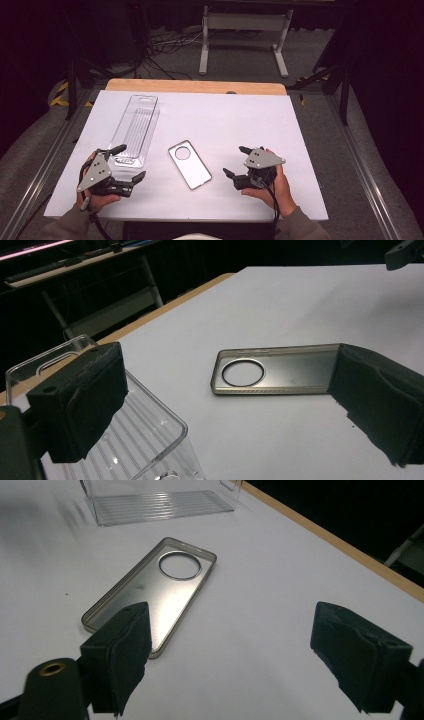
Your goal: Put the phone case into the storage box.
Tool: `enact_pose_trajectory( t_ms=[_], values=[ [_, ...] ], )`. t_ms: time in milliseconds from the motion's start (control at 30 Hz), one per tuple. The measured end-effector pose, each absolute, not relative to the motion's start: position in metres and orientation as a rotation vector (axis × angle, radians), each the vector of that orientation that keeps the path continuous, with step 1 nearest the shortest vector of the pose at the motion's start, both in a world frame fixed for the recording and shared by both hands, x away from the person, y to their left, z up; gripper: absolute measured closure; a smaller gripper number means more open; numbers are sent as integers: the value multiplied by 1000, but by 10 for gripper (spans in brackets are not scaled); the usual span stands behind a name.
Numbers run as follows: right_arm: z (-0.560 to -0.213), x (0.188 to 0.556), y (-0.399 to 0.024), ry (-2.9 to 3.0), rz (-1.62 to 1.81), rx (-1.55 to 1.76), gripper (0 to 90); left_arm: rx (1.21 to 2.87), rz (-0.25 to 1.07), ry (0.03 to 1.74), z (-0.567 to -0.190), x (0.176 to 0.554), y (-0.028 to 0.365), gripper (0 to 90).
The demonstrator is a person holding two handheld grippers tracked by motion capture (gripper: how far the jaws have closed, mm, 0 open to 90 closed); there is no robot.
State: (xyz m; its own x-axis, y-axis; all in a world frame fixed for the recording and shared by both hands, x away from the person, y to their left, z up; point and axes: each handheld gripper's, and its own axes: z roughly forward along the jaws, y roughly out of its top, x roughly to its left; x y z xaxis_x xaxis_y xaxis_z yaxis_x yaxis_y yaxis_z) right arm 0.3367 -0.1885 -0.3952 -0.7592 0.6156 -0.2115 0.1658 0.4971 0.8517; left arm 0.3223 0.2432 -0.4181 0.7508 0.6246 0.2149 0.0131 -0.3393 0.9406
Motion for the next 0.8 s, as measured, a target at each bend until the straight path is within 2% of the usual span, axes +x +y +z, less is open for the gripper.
enact_pose_trajectory(
  t_ms=[500, 633, 800],
  values=[
    [-381, 374, -159, 2342, 1145, 610, 202, 1827, 679, 499, -418, 322, 243, 30],
    [-376, 392, -147, 2383, 1130, 634, 248, 1831, 653, 494, -419, 323, 243, 30],
    [-368, 418, -132, 2432, 1107, 685, 260, 1853, 636, 502, -421, 325, 242, 28]
  ],
)
